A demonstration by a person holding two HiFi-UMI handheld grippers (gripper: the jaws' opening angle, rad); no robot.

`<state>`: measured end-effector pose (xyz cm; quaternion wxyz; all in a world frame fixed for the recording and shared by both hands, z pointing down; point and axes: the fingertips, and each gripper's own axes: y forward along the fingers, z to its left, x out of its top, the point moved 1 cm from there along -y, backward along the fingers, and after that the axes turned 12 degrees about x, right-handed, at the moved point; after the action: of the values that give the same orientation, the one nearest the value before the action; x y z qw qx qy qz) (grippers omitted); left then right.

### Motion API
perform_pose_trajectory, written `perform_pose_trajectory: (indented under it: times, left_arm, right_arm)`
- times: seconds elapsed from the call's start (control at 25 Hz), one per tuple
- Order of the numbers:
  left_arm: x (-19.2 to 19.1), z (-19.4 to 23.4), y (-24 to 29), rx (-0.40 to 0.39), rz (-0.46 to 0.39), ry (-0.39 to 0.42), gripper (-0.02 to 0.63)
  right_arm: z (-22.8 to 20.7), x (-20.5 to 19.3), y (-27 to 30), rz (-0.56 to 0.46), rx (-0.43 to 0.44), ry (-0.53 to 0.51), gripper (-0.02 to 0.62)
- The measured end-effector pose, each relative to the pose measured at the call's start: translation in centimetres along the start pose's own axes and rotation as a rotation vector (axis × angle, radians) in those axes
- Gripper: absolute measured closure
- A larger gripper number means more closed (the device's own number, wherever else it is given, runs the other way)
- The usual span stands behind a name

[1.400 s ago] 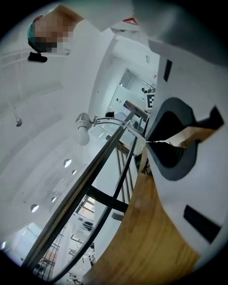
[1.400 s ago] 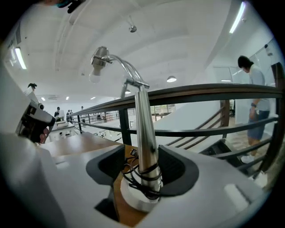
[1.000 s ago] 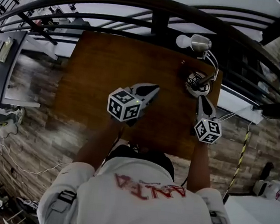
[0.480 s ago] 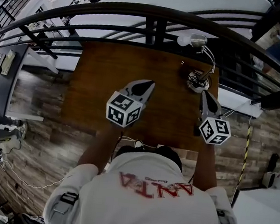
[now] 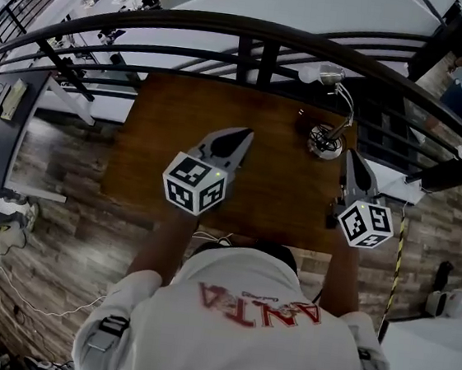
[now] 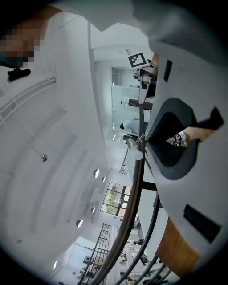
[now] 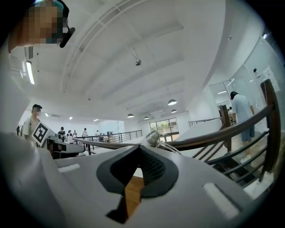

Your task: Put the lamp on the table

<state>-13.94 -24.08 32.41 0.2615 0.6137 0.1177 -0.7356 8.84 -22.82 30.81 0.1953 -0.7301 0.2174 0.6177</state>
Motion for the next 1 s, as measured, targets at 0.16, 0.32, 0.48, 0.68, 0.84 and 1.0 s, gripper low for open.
perform_pose_trajectory:
  times: [0.16,0.32,0.48,0.68,0.84,1.0]
  left_arm:
    - [-0.1,-0.3,0.0,-0.014,-0.002,0.007,0.597]
    - [-0.1,-0.7,0.1,-0.024,-0.006,0.009,0.597]
    - [0.0,-1.0,0.1,-0.027,-0.002,0.011,0.597]
    - [0.0,-1.1,-0.2,-0.030,-0.008,0.025,0.597]
    - [-0.2,-1.1,-0.4,-0.035,-0.010,0.019,0.597]
    - [-0.4,-1.0,-0.5,-0.042,-0.008,0.016,0.597]
  right_arm:
    - [0.7,-0.4,0.1,0.019,0.005,-0.034,0.595]
    - [0.7,-0.2,-0.2,0.021,0.003,-0.045,0.595]
    - [0.4,-0.2,-0.4,0.022,0.000,-0.043,0.595]
    - [0.9,-0.3,-0.3,0.019,0.000,-0.056,0.595]
    - [1.1,-0.3,-0.4,0.028,-0.001,-0.071,0.595]
    - [1.3,-0.3,-0.5,0.033,0.001,-0.072,0.594]
